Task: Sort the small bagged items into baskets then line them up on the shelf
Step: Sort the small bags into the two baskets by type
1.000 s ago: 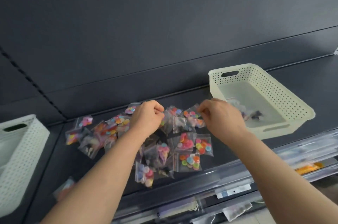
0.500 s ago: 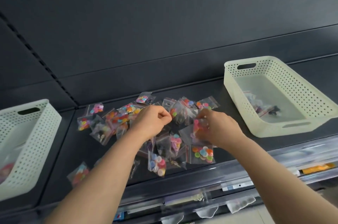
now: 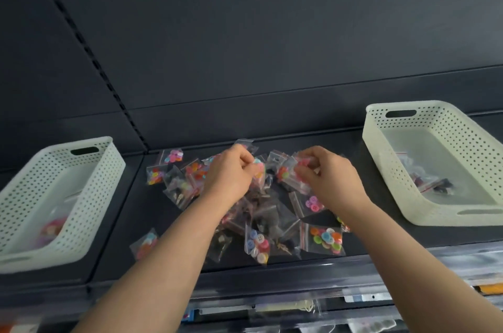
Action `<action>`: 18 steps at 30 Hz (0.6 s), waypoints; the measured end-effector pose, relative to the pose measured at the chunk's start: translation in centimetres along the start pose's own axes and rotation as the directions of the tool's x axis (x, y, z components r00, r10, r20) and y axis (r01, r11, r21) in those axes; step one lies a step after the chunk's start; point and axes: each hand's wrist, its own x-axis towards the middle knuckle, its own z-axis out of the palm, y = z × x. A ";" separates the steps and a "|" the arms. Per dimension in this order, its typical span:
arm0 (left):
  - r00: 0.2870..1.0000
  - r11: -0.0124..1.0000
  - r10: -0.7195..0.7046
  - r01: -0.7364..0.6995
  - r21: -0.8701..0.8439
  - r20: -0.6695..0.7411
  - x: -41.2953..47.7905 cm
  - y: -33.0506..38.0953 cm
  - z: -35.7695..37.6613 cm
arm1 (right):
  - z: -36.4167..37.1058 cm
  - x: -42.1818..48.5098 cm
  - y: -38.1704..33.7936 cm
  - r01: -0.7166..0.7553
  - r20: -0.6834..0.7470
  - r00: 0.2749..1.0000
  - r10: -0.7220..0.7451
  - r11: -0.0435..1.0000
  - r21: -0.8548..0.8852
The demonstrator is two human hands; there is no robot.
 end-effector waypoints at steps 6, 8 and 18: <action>0.958 0.974 -0.084 0.021 -0.225 -0.274 -1.2 -6.2 -6.9 | 4.2 0.9 -6.2 0.149 0.095 0.984 -0.152 0.988 0.035; 0.895 0.978 -0.093 0.001 -0.206 -0.437 -1.7 -9.1 -10.3 | 6.4 0.8 -9.0 0.199 0.093 0.975 -0.202 0.979 0.041; 0.900 0.960 -0.244 0.276 0.039 -0.361 -5.0 -23.4 -21.8 | 18.2 -0.3 -24.9 0.391 0.157 0.889 -0.431 0.891 0.232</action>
